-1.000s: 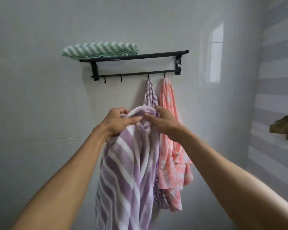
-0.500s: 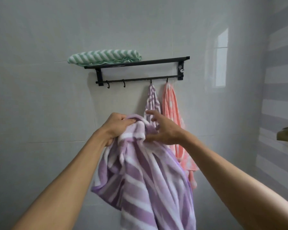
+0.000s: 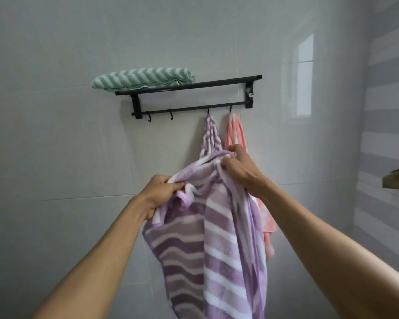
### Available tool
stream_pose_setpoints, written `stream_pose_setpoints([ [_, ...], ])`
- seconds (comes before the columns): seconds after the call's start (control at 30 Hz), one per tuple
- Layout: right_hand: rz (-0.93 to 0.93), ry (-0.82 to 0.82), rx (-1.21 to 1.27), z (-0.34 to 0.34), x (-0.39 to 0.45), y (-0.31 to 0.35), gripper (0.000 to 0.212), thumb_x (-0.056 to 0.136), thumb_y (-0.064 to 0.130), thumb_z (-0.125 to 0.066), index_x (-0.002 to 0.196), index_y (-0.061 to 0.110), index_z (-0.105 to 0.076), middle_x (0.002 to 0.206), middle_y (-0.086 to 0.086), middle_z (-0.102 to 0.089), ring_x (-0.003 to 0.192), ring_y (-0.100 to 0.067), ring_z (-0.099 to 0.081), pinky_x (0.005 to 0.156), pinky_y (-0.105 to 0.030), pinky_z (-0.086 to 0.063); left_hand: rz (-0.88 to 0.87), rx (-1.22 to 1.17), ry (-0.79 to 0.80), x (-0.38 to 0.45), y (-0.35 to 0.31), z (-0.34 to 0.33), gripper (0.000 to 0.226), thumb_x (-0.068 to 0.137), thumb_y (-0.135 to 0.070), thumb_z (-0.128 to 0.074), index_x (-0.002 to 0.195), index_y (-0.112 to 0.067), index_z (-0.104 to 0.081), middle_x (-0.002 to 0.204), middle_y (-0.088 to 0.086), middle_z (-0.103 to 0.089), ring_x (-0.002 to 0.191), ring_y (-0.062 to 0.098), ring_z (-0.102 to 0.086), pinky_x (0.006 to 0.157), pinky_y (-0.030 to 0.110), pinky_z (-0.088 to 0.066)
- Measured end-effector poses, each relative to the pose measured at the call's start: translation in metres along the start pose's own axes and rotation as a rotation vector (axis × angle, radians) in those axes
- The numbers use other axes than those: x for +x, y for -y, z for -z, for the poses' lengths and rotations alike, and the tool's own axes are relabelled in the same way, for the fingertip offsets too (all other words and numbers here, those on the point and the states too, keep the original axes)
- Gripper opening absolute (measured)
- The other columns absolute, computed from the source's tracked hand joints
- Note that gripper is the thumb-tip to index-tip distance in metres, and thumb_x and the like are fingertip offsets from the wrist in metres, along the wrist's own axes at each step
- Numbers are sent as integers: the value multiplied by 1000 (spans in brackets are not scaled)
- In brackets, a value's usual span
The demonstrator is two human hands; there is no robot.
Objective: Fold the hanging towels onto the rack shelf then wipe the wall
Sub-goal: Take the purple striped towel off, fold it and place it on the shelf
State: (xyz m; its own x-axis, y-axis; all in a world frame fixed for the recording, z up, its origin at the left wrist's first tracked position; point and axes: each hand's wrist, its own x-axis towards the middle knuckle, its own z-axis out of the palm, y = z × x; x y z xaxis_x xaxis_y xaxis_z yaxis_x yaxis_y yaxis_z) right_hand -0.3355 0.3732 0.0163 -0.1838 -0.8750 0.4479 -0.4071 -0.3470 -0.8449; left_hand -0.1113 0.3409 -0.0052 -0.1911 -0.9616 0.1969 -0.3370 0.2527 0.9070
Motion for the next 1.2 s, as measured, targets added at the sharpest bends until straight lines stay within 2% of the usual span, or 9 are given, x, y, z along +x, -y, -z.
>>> stream_pose_setpoints([
  [0.2, 351, 423, -198, -30, -20, -4, 81, 76, 27, -84, 144, 32, -41, 131, 6, -58, 112, -10, -62, 94, -23, -49, -19, -158, 72, 9, -38, -12, 22, 79, 1, -58, 89, 7, -76, 86, 18, -73, 80, 24, -68, 74, 31, -57],
  [0.3, 376, 220, -129, -41, -16, -17, 50, 80, 6, -76, 127, 19, -62, 110, 7, -70, 97, -4, -65, 84, -17, -49, 6, -335, 340, 11, -38, -10, 40, 76, -9, -61, 109, 13, -65, 105, 25, -67, 99, 34, -63, 96, 38, -50],
  [0.4, 332, 122, 21, -35, -14, -19, 45, 74, -14, -52, 101, 14, -75, 95, -1, -76, 89, -12, -70, 81, -28, -55, 13, -271, 452, 13, -25, 7, 63, 65, -9, -87, 119, 5, -55, 113, 28, -65, 98, 36, -63, 93, 42, -53],
  [0.5, 150, 30, 120, -29, -13, -12, 40, 76, -13, -41, 80, 9, -75, 74, 3, -74, 72, -11, -70, 70, -25, -55, 13, -27, 386, 8, -15, 10, 62, 68, 3, -85, 122, -9, -56, 103, 18, -74, 86, 29, -72, 65, 36, -59],
  [0.63, -50, 8, 48, -26, -8, -10, 27, 92, 13, -45, 79, 11, -69, 78, -3, -70, 73, -19, -64, 71, -31, -52, -29, -1, 125, 17, -1, 7, 25, 89, -23, -73, 105, -6, -64, 93, 11, -75, 78, 29, -71, 66, 37, -55],
  [0.73, -128, 38, -61, -19, -2, -8, 34, 100, 37, -44, 82, 13, -62, 78, 0, -61, 69, -18, -55, 63, -30, -43, -88, -135, -62, 24, 5, 10, 60, 77, -50, -74, 88, 7, -61, 78, 7, -57, 71, 22, -53, 67, 36, -37],
  [0.87, -131, -138, -37, -9, 4, 1, 32, 100, 29, -49, 75, 10, -58, 72, -1, -53, 66, -20, -49, 58, -32, -37, -152, -71, -94, 31, 12, 14, 40, 85, -46, -74, 71, -15, -53, 72, 3, -35, 64, 19, -34, 65, 34, -25],
  [1.07, -22, -200, 10, -5, 0, -1, 15, 88, 26, -71, 76, 17, -72, 68, 3, -67, 60, -10, -60, 57, -24, -49, -146, -11, -6, 33, 16, 17, 49, 63, -38, -88, 87, 1, -70, 78, 8, -66, 74, 23, -64, 72, 38, -50],
  [1.2, -46, -126, 181, -12, 1, 1, 8, 83, 11, -71, 88, 14, -77, 78, -4, -73, 68, -17, -67, 69, -33, -58, -119, 4, -108, 37, 15, 13, 47, 89, -36, -72, 49, -18, -55, 51, -5, -47, 53, 17, -45, 56, 29, -34],
])
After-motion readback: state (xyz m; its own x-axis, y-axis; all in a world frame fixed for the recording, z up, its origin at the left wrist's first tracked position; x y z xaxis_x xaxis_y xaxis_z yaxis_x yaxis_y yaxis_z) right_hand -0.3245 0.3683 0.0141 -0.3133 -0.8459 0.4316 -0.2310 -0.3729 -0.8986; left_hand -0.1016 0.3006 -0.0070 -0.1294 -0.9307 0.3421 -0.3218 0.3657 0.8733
